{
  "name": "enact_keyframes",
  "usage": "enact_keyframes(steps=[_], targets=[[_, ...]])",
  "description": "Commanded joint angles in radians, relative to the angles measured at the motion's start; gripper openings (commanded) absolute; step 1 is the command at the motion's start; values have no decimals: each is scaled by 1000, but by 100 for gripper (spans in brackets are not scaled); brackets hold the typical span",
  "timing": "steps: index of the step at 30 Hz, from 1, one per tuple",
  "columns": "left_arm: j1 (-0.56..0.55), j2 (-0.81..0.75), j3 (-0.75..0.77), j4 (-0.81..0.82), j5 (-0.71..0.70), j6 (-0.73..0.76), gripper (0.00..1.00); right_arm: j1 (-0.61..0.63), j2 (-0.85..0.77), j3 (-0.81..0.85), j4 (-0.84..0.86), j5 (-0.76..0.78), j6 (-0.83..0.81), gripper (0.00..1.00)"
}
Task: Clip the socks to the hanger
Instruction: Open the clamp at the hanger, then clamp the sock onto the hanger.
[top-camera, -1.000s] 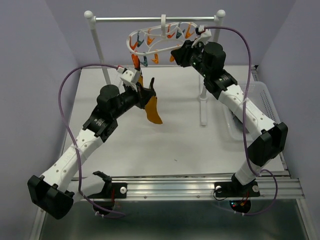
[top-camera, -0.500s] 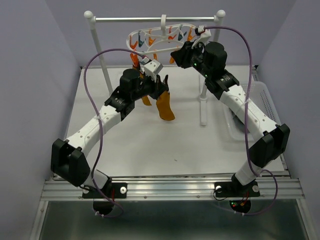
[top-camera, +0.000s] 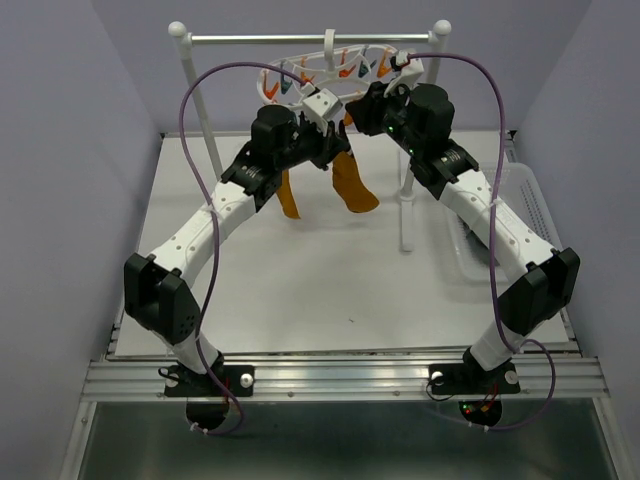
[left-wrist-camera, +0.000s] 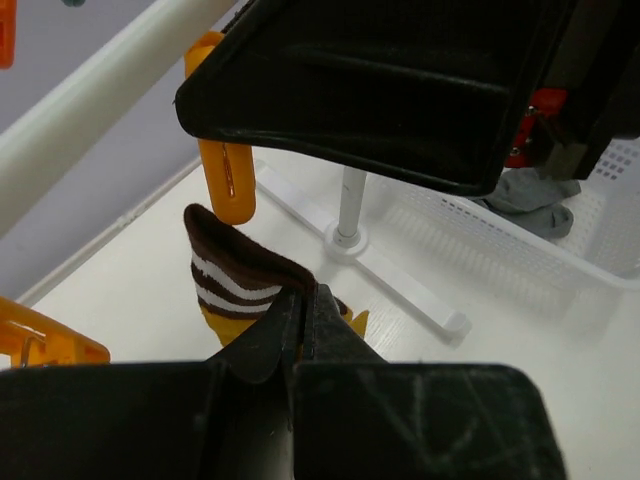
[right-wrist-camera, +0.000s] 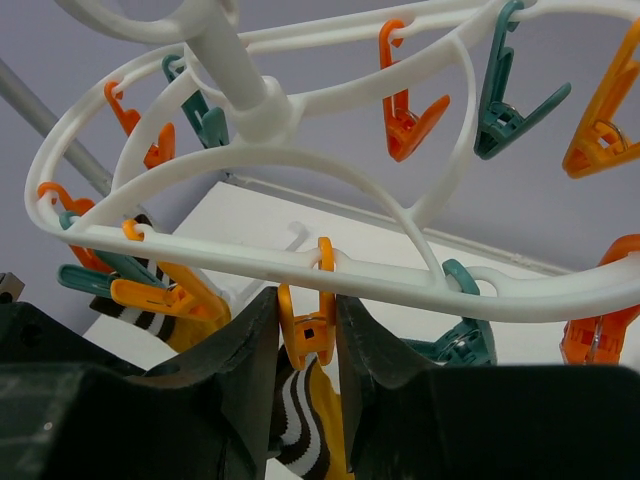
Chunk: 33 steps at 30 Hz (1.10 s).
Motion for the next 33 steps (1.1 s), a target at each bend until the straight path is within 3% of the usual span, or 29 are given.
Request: enact_keyframes(steps=[1, 33], targets=[[1, 25, 98, -20, 14, 31, 0, -3, -13, 16, -54, 71, -17, 1], [0, 147, 226, 11, -13, -69, 0, -3, 48, 16, -52, 141, 20, 1]])
